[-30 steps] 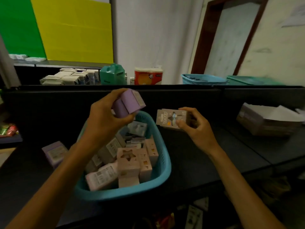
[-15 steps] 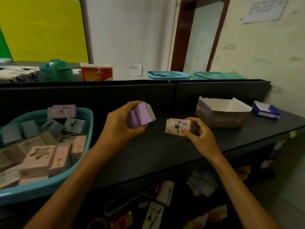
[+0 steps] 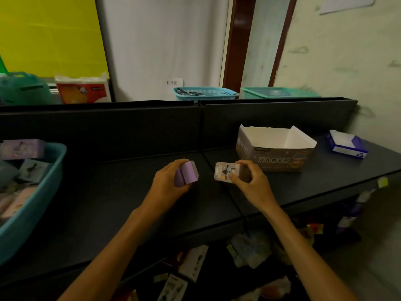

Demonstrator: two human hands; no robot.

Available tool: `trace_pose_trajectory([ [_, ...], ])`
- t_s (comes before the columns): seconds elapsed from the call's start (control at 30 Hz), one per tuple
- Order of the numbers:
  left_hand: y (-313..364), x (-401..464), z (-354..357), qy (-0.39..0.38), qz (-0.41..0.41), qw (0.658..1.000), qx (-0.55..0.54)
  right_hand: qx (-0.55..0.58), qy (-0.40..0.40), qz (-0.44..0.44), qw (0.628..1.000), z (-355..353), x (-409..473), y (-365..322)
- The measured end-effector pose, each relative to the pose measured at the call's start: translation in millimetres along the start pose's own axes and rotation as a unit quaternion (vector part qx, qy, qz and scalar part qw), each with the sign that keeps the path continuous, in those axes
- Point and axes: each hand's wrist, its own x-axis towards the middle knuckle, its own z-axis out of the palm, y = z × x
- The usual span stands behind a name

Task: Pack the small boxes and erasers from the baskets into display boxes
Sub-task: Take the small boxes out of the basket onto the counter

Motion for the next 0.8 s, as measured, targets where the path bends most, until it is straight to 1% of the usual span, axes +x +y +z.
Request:
trace_pose_trajectory([
  [0.17, -24, 36, 27, 0.011, -0.002, 1.000, -0.004, -0.033, -0.006, -0.013, 0.999, 15, 38, 19],
  [0.37, -39, 72, 46, -0.017, 0.008, 1.000, 0.005, -0.087, -0.037, -0.040, 0.995, 32, 67, 37],
  [0.47, -37, 82, 54, -0.027, 0.012, 0.999, 0.025, -0.132, -0.066, -0.029, 0.989, 34, 75, 47],
  [0.57, -31, 86, 61, -0.059, 0.024, 0.996, 0.063, -0.172, -0.085, -0.016, 0.981, 35, 80, 52],
  [0.7, -24, 89, 64, -0.099, -0.012, 0.993, 0.071, -0.187, -0.105, -0.035, 0.976, 31, 85, 50],
  [0.8, -14, 88, 59, -0.086, -0.050, 0.993, 0.061, -0.175, -0.108, -0.075, 0.976, 22, 88, 41],
])
